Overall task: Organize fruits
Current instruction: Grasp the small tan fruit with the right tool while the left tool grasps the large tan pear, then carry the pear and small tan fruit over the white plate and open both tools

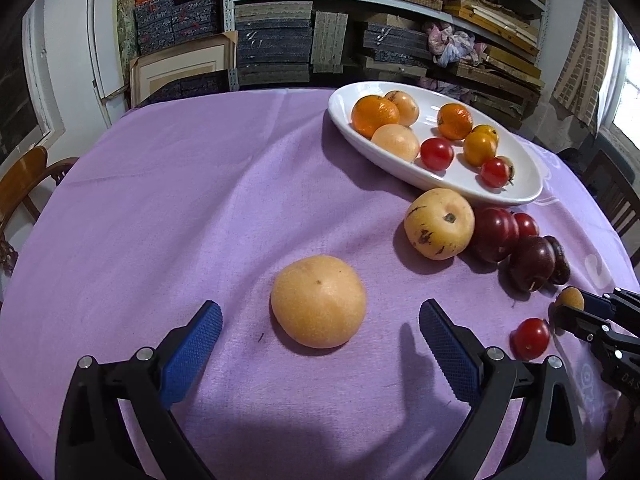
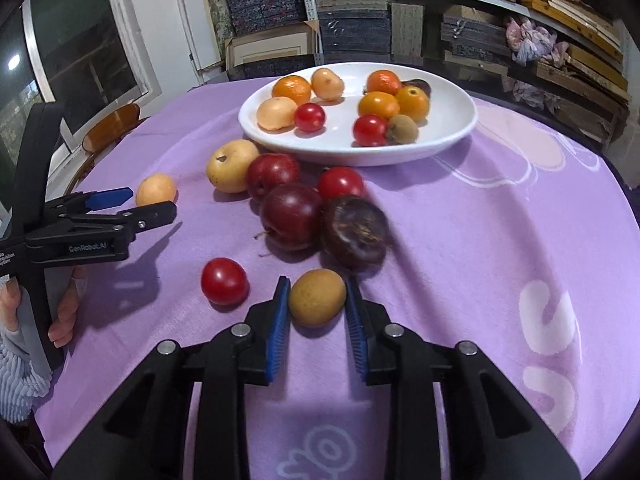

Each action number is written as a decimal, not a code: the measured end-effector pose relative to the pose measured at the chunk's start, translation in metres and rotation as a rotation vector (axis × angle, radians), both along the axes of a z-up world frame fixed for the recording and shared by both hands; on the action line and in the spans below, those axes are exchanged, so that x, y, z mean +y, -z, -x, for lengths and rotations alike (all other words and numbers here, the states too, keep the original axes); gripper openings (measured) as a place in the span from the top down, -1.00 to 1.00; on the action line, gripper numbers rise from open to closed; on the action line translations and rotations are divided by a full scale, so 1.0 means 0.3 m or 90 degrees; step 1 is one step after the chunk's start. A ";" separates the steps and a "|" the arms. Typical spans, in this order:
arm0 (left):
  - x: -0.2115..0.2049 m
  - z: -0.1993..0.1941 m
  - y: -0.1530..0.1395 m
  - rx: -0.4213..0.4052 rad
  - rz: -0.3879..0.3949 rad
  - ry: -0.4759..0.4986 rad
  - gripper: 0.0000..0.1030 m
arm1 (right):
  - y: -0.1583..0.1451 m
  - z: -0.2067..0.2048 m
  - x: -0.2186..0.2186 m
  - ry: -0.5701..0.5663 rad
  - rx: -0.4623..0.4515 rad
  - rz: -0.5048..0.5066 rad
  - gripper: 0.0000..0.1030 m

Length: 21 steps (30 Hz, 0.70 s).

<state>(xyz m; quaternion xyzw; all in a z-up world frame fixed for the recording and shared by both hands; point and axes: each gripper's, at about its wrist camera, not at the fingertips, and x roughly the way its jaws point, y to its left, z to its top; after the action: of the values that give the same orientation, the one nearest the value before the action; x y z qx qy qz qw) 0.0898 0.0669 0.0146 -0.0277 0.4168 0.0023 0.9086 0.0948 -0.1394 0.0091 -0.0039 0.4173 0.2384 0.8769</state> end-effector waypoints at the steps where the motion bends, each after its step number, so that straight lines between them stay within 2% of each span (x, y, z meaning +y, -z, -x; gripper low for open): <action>1: -0.005 0.002 -0.003 -0.005 0.001 0.004 -0.93 | 0.000 0.000 -0.023 0.008 0.002 -0.010 0.47; 3: -0.011 0.003 -0.006 -0.008 0.006 0.013 -0.78 | 0.003 -0.001 -0.053 0.016 0.010 -0.027 0.47; 5: -0.011 0.001 -0.001 -0.003 0.015 0.019 -0.39 | 0.003 0.003 -0.060 0.011 0.012 -0.028 0.47; 8: 0.004 -0.003 0.007 0.007 0.026 0.005 -0.02 | -0.001 0.017 -0.053 0.001 0.004 -0.023 0.47; 10: 0.021 0.001 0.007 0.004 0.040 -0.005 0.08 | -0.002 0.024 -0.056 0.002 0.003 -0.026 0.47; 12: 0.024 0.005 0.007 0.003 0.046 -0.004 0.09 | -0.002 0.024 -0.058 0.003 0.005 -0.030 0.47; 18: 0.010 0.018 -0.002 -0.012 0.031 0.002 0.10 | -0.008 0.027 -0.057 0.001 0.002 -0.032 0.47; 21: -0.002 0.044 -0.029 -0.049 0.015 0.003 0.10 | -0.015 0.035 -0.061 0.004 -0.009 -0.039 0.47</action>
<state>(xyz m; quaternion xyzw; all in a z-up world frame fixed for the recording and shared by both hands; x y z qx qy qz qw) 0.0766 0.0664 0.0233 -0.0379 0.3817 -0.0056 0.9235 0.0845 -0.1577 0.0137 0.0225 0.4037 0.2485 0.8802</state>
